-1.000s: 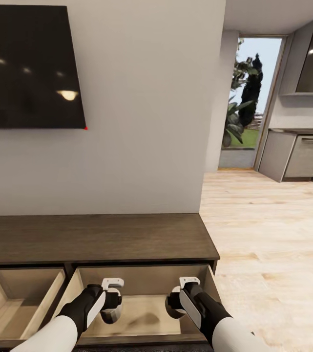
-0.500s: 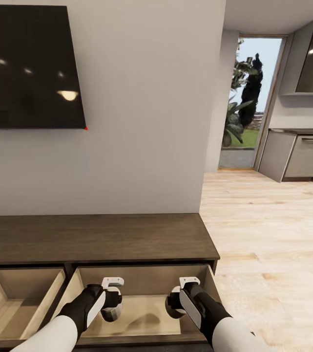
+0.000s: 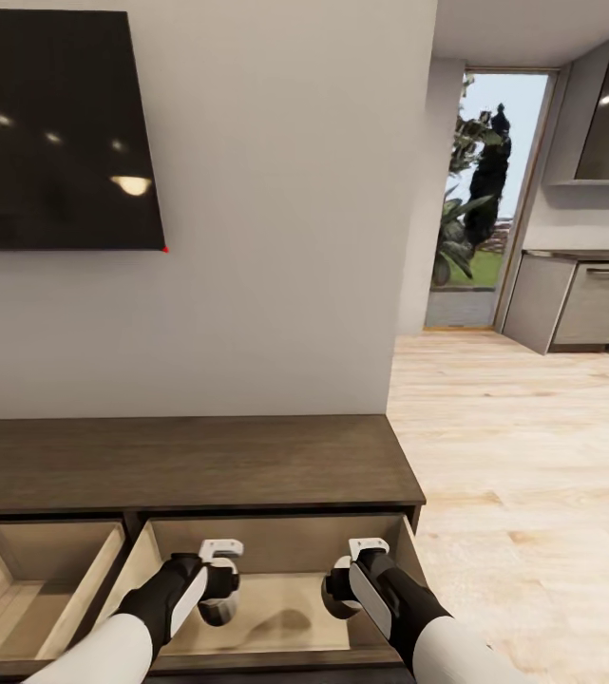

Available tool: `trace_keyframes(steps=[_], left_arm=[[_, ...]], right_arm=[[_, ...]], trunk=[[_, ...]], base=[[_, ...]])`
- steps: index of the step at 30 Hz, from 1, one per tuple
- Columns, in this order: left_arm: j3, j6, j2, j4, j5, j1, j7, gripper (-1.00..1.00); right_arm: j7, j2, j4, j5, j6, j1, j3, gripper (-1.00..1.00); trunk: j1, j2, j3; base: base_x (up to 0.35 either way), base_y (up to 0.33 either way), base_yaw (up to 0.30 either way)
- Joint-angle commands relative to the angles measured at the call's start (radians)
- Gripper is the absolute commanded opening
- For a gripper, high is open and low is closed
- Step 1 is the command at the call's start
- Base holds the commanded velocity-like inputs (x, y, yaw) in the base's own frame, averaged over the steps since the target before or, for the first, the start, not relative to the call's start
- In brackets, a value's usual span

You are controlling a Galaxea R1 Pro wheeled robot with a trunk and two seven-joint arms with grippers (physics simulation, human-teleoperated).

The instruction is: Place each of the two pumpkins and all three candles from the living room inside a cabinet in the living room (use any cabinet), then make sure every cabinet is closed, and position the cauldron so it is next to a table in the living room.

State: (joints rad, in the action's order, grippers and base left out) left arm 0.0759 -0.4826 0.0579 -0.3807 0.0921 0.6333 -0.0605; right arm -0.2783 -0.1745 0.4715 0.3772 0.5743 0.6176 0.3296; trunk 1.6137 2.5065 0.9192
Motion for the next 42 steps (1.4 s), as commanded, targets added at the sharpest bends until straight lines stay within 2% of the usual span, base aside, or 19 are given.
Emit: trace_keyframes(steps=[1, 16, 29, 40, 42], left_arm=[[0.009, -0.005, 0.003, -0.002, 0.008, 0.0, -0.008, -1.0], [0.01, 0.013, 0.033, 0.0, 0.003, 0.001, -0.008, -1.0], [0.01, 0.013, 0.036, 0.002, 0.003, 0.002, -0.009, -1.0], [0.01, 0.013, 0.037, 0.002, 0.003, 0.002, -0.009, -1.0], [0.01, 0.013, 0.037, 0.002, 0.003, 0.001, -0.009, -1.0]], right_arm=[[-0.007, 0.0, 0.001, 0.009, 0.002, 0.001, 0.003, -1.0], [-0.007, 0.0, 0.001, 0.009, 0.002, 0.001, 0.003, -1.0], [-0.007, 0.0, 0.001, 0.009, 0.002, 0.001, 0.003, -1.0], [-0.007, 0.0, 0.001, 0.009, 0.002, 0.001, 0.003, -1.0], [0.01, 0.0, 0.001, 0.009, 0.003, 0.001, 0.004, -1.0]], trunk=[[0.0, 0.0, 0.001], [0.0, 0.0, 0.001], [0.0, 0.0, 0.001], [0.0, 0.0, 0.001], [0.0, 0.0, 0.001]], base=[[0.0, -0.006, 0.0], [0.0, -0.049, 0.0], [0.002, -0.135, 0.0], [0.103, -0.02, 0.0], [0.018, -0.001, 0.0]])
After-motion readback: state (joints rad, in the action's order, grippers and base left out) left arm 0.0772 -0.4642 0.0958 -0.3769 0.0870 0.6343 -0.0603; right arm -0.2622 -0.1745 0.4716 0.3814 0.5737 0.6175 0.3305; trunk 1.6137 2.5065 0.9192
